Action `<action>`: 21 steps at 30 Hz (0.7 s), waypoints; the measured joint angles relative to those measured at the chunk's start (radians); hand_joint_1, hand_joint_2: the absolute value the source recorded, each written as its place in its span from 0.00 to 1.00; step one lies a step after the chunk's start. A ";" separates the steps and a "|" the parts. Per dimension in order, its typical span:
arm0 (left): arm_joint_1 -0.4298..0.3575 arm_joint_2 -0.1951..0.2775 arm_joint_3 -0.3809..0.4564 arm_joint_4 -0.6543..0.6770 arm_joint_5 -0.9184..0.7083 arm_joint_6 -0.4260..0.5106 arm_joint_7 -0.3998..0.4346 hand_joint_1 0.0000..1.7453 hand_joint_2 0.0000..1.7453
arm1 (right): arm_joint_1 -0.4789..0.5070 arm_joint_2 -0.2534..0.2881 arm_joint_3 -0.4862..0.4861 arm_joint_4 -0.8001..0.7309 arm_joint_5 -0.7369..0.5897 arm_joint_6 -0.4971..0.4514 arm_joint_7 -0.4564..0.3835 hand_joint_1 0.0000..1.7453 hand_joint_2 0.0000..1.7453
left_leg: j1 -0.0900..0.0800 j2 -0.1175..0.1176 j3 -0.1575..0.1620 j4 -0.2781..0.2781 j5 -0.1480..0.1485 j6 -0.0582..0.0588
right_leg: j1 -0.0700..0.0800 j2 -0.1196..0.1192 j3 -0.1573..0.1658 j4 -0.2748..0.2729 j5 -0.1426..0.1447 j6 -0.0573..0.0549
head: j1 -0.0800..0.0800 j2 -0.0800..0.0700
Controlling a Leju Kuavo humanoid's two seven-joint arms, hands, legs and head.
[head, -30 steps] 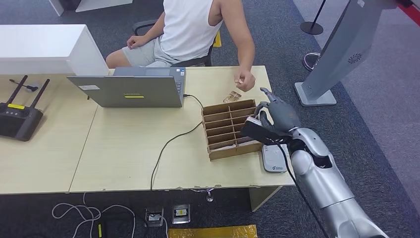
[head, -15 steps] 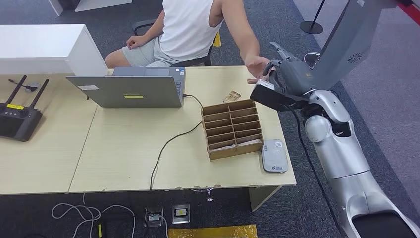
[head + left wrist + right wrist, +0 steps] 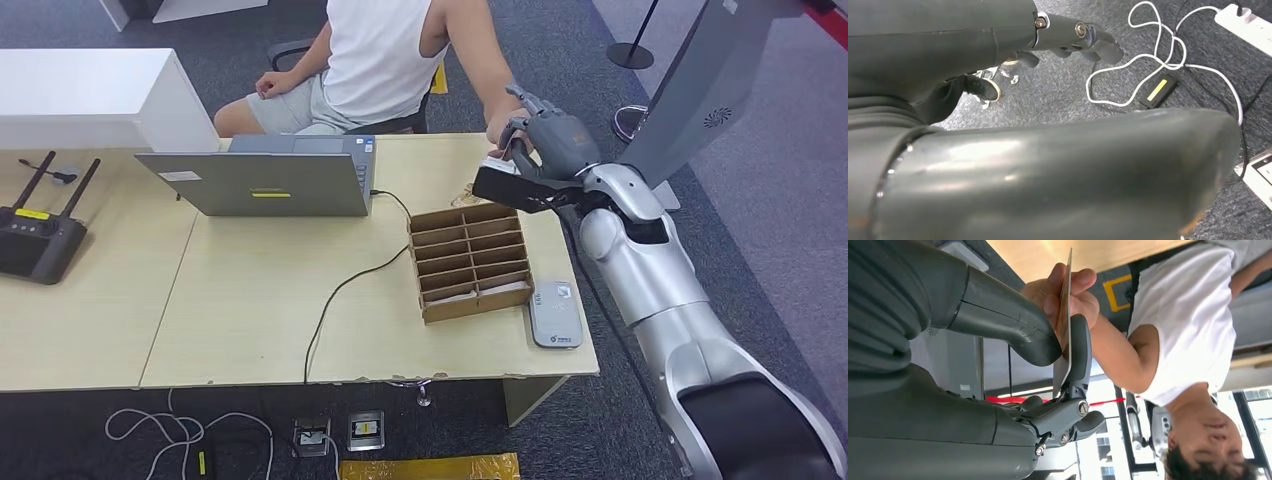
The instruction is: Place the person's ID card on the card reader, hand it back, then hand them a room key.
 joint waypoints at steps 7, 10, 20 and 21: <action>-0.004 0.000 0.000 0.000 -0.006 -0.012 0.009 0.00 0.00 | -0.026 0.030 0.038 0.150 0.020 -0.020 0.004 0.13 1.00 | 0.000 0.000 0.000 0.000 0.000 0.000 | 0.000 0.000 0.000 0.000 0.000 0.000 | 0.000 0.000; -0.004 0.000 0.000 0.000 -0.006 -0.014 0.012 0.00 0.00 | -0.030 0.034 0.048 0.198 0.021 -0.038 0.004 0.00 1.00 | 0.000 0.000 0.000 0.000 0.000 0.000 | 0.000 0.000 0.000 0.000 0.000 0.000 | 0.000 0.000; -0.005 0.000 0.000 0.000 0.001 -0.013 0.022 0.00 0.00 | -0.109 0.010 0.051 0.277 -0.035 -0.241 -0.014 0.00 1.00 | 0.000 0.000 0.000 0.001 0.000 0.000 | 0.000 0.002 -0.002 0.000 0.000 0.000 | 0.000 0.000; -0.004 0.000 0.000 0.000 0.004 -0.010 0.022 0.00 0.00 | -0.133 0.001 0.044 0.278 -0.055 -0.280 -0.023 0.00 1.00 | 0.000 0.000 0.000 0.001 0.000 0.000 | 0.000 0.002 -0.002 0.000 0.000 0.000 | 0.000 0.000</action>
